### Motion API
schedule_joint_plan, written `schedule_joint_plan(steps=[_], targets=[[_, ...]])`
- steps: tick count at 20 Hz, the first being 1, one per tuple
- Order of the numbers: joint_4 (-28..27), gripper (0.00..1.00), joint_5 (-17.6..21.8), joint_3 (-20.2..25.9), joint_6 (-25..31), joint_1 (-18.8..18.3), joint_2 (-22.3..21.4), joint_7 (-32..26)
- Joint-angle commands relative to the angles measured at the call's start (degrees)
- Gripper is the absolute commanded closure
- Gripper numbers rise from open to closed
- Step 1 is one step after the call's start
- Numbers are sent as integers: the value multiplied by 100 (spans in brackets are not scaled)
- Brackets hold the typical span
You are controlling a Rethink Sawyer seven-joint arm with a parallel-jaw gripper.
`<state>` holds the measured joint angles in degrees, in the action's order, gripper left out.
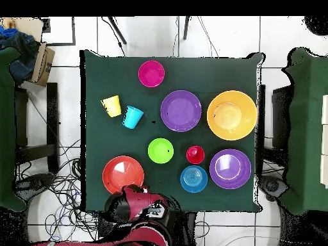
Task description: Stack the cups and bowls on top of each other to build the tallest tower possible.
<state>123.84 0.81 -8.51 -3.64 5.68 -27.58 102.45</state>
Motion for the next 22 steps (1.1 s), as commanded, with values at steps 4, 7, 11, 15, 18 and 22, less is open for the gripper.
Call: schedule_joint_plan(steps=[4,7,11,15,18,22], targets=[[-465,0,-128,130,-193,303,-5,918],[-556,0,-48,195,-99,233,40,808],[-667,0,41,140,48,247,58,638],[-805,0,117,35,266,348,86,446],[-832,0,113,53,258,383,128,462],[-1045,0,53,22,369,476,287,438]])
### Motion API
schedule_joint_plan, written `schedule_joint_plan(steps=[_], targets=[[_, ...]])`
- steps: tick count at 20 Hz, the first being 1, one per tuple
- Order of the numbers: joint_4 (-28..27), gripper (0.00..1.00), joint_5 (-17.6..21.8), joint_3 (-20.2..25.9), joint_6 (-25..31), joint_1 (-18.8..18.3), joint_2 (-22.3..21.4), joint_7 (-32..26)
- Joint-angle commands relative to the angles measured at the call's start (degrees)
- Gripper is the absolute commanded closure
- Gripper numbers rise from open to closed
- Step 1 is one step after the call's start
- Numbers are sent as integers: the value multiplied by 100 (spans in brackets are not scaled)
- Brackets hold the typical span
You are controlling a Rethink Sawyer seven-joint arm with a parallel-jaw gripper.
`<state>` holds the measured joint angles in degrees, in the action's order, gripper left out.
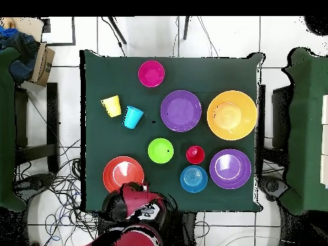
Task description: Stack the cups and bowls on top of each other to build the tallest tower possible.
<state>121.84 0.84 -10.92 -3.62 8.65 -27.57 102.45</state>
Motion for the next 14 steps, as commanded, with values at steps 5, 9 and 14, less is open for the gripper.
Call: schedule_joint_plan(steps=[5,9,14], targets=[[-1053,0,64,223,402,195,473,411],[-954,0,214,192,384,70,359,372],[-865,0,273,164,310,74,336,398]])
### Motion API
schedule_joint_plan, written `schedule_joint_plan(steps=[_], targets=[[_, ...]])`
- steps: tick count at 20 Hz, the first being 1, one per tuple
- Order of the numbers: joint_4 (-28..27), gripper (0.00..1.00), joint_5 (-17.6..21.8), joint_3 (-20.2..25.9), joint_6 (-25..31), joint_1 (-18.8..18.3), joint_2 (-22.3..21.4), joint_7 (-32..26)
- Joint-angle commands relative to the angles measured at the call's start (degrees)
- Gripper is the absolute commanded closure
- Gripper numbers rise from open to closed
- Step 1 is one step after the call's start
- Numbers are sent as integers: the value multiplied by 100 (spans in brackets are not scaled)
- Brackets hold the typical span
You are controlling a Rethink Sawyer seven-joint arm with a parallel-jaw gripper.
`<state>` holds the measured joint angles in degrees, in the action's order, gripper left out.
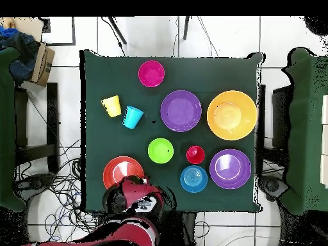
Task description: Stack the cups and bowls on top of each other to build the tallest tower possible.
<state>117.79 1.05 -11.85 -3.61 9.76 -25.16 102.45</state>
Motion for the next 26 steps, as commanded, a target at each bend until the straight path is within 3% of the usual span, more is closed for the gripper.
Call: schedule_joint_plan(steps=[1,7,14,26], targets=[[-452,0,259,257,299,-42,100,406],[-397,0,321,341,121,-142,63,495],[-443,0,316,200,68,-14,99,507],[-423,0,424,388,316,-181,121,418]])
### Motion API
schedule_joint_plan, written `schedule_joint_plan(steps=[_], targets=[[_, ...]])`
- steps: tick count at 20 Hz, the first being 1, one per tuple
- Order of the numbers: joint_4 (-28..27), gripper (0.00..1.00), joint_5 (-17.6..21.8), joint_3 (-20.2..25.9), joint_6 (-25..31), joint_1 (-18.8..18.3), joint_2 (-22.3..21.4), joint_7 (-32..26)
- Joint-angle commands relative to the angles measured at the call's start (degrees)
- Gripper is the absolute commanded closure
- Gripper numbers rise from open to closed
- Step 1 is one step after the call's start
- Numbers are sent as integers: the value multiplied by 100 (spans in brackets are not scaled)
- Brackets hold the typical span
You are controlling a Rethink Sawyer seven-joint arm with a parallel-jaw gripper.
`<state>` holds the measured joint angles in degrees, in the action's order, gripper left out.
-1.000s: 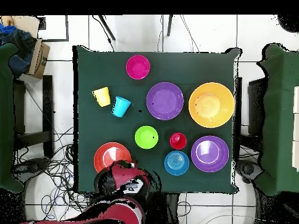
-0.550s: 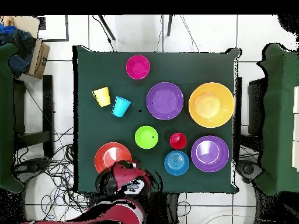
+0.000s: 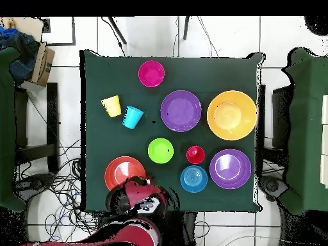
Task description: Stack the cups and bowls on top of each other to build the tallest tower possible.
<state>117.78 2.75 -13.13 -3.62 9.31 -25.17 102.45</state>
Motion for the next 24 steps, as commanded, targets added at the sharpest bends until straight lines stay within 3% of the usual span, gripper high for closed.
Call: schedule_joint_plan(steps=[1,14,15,24], targets=[[-426,0,258,517,316,-138,124,421],[-416,0,306,619,485,-251,80,411],[-417,100,308,624,500,-257,78,410],[-425,100,300,626,541,-258,81,420]])
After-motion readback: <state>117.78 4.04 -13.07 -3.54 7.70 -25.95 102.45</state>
